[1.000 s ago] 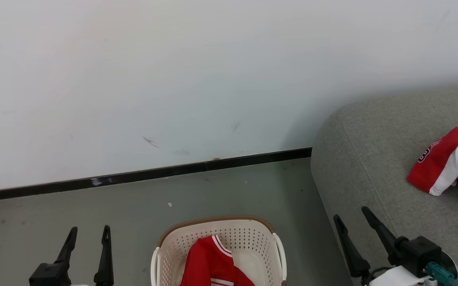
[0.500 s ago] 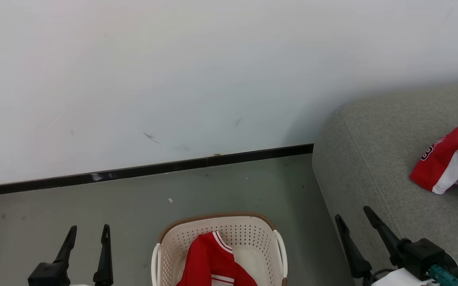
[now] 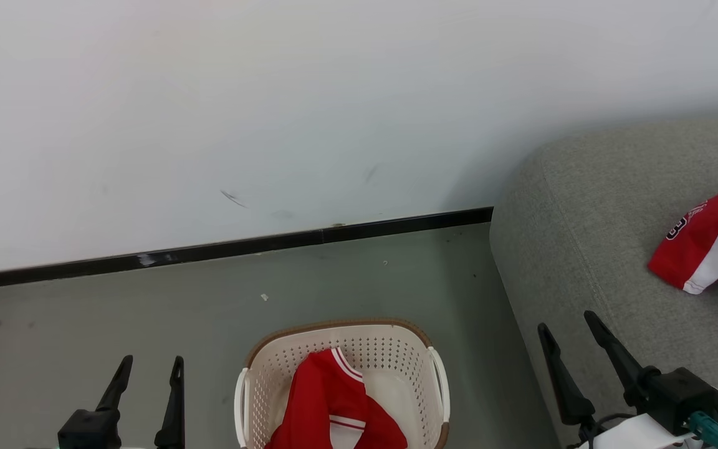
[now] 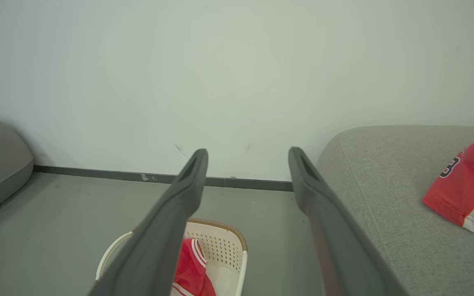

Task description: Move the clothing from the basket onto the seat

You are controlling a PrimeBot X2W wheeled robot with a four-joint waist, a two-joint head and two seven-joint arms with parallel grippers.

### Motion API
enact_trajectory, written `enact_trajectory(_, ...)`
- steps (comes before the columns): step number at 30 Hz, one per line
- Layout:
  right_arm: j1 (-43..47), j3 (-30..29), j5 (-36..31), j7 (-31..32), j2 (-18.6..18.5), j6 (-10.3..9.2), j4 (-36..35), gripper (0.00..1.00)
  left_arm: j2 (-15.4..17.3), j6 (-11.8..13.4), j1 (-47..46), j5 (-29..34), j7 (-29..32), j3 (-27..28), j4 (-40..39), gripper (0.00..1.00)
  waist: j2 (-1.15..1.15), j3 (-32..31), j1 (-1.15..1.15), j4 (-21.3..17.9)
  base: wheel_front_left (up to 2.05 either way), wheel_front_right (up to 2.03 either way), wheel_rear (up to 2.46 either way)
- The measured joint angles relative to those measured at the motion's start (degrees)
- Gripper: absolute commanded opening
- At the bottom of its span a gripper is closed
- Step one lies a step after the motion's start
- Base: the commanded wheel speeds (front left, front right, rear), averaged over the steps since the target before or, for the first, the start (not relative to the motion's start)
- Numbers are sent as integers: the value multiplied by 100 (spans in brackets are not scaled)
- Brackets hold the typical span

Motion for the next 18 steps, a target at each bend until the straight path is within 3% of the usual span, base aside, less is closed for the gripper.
enact_trajectory(18,-6,-560,131,0,15,-1,-487,100,-24,-361,-1022,160,615,-622,248,100,0,593,0,-146,0,0,0)
